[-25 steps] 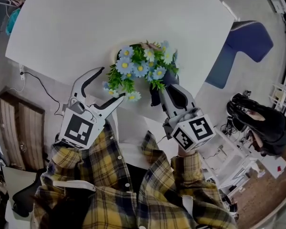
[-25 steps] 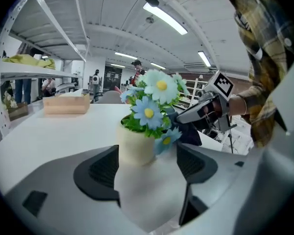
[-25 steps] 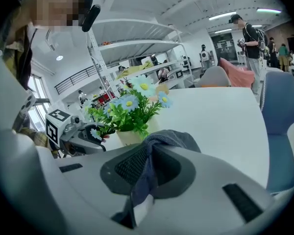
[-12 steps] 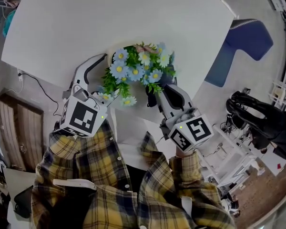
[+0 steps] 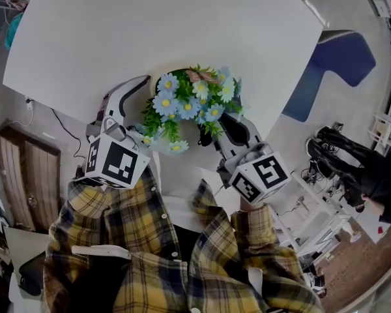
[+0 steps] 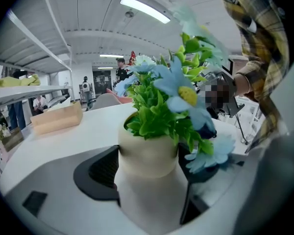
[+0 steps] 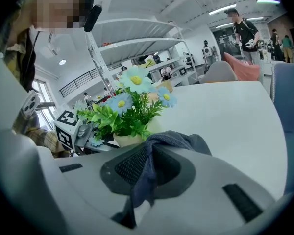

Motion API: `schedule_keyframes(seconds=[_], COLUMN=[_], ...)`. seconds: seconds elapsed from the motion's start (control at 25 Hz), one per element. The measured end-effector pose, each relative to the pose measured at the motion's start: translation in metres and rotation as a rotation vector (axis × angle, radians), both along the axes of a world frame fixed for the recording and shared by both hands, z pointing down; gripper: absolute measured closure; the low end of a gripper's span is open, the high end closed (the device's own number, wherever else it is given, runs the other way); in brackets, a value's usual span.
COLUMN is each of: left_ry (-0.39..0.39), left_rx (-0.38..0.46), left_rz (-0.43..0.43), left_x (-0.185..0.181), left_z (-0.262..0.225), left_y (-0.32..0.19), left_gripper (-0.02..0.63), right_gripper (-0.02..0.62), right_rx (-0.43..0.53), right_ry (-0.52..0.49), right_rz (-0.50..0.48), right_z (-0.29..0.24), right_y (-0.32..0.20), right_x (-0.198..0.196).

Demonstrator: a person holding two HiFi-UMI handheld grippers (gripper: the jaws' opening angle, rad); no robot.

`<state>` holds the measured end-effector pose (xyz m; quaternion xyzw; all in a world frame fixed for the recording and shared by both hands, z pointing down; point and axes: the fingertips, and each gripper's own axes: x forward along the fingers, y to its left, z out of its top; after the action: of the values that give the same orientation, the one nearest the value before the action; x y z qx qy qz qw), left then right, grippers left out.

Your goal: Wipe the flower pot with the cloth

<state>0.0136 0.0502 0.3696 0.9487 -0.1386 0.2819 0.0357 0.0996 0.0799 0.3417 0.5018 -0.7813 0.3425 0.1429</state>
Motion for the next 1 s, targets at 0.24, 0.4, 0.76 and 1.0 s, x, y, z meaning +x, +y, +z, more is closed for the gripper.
schedule_keyframes(seconds=[0.24, 0.4, 0.76, 1.0], left_ry=[-0.001, -0.009, -0.022, -0.039], left_rx=[0.000, 0.000, 0.000, -0.002], left_rz=[0.011, 0.029, 0.113, 0.187], left_x=[-0.002, -0.002, -0.004, -0.006], left_z=[0.001, 0.000, 0.002, 0.001], left_y=[0.001, -0.001, -0.003, -0.006], left_gripper=[0.230, 0.230, 0.230, 0.230], right_gripper=[0.566, 0.566, 0.566, 0.566], right_rx=[-0.006, -0.014, -0.022, -0.022], right_ry=[-0.013, -0.031, -0.087, -0.119], right_rz=[-0.015, -0.048, -0.116, -0.144], right_z=[0.004, 0.004, 0.005, 0.001], right_y=[-0.009, -0.016, -0.029, -0.042], right_x=[-0.001, 0.001, 0.004, 0.007])
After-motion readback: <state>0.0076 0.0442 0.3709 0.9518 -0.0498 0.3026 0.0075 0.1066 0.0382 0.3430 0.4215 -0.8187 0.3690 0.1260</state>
